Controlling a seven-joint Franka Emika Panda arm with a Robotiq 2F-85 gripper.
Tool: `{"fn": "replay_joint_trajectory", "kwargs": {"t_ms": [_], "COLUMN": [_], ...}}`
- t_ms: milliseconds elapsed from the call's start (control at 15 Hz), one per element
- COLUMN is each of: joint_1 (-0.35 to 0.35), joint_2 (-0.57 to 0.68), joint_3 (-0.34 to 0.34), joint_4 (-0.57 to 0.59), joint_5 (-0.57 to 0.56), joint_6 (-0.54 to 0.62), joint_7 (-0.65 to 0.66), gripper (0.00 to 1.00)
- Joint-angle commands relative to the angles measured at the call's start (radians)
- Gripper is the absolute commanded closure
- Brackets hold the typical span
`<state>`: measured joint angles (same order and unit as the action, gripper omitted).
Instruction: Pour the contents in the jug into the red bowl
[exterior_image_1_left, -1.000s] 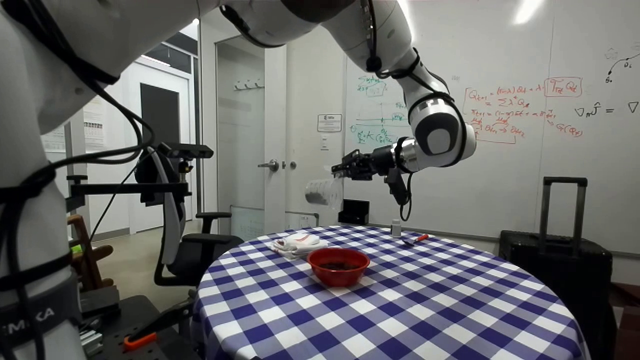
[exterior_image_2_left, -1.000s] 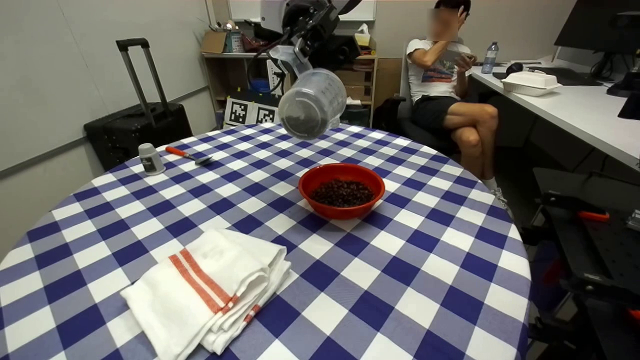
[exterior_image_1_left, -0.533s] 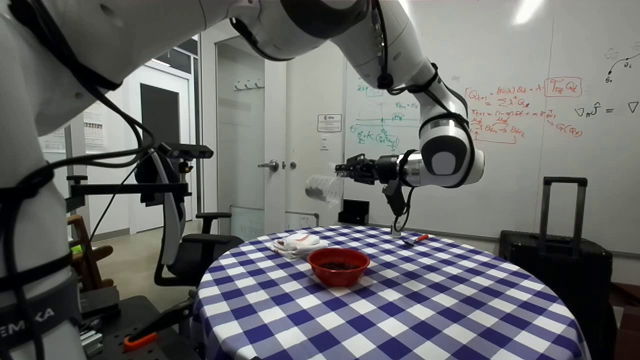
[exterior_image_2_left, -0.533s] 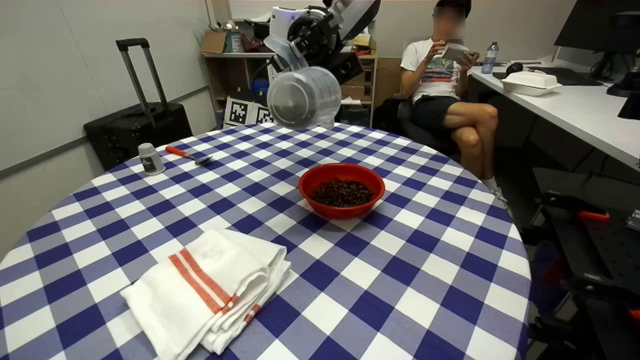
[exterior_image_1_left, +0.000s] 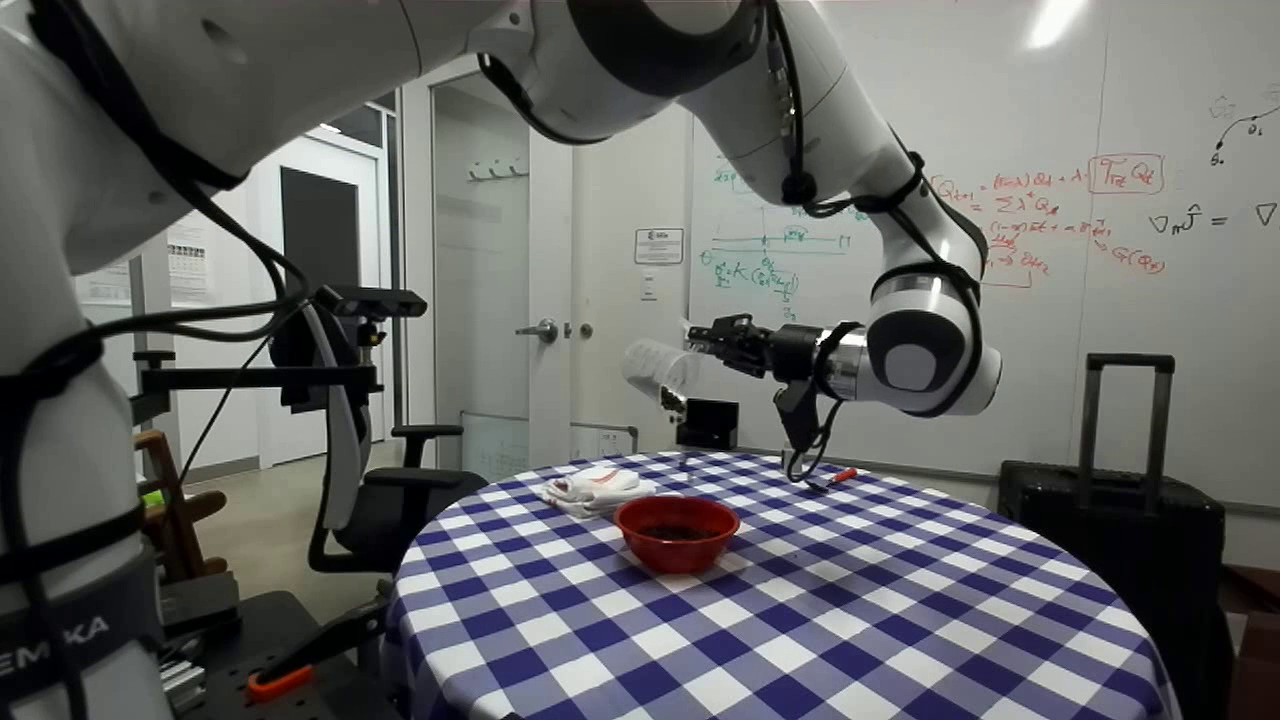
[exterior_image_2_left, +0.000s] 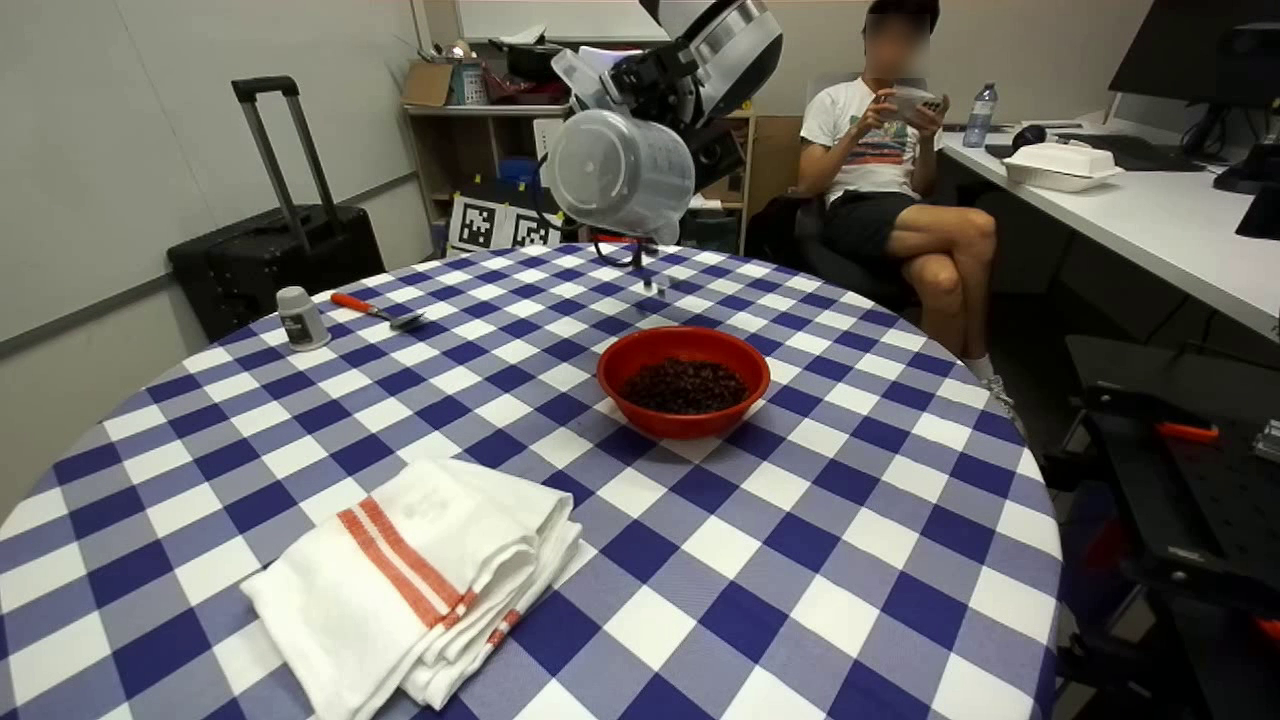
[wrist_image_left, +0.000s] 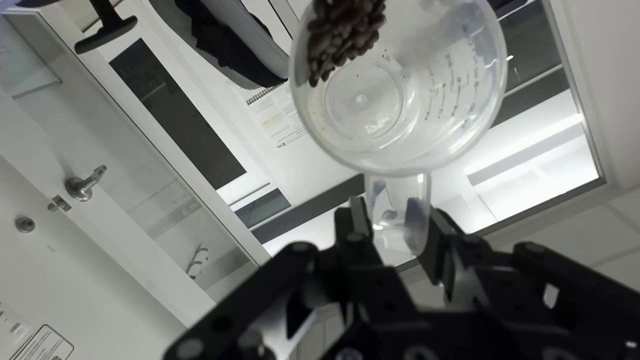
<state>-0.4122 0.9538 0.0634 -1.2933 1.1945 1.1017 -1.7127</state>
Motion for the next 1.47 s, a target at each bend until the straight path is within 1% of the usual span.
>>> {"fn": "replay_joint_trajectory", "kwargs": {"t_ms": [0,267,1133,1400], "joint_1": [-0.005,-0.004,-0.005,-0.007], "joint_2": [0.026,0.044,0.091,0.104], "joint_3": [-0.021,-0.034,-0.047,-0.047], "joint_4": [0.013,0.011,0.029,0.015], "joint_5": [0.066,0.107,0.282,0.340], "joint_6": [-0.067,-0.091,-0.138,-0.166], "joint_7": [0.014,0.024,0.137,0.181], "gripper": [0.93,0.93,0.93,0.93]}}
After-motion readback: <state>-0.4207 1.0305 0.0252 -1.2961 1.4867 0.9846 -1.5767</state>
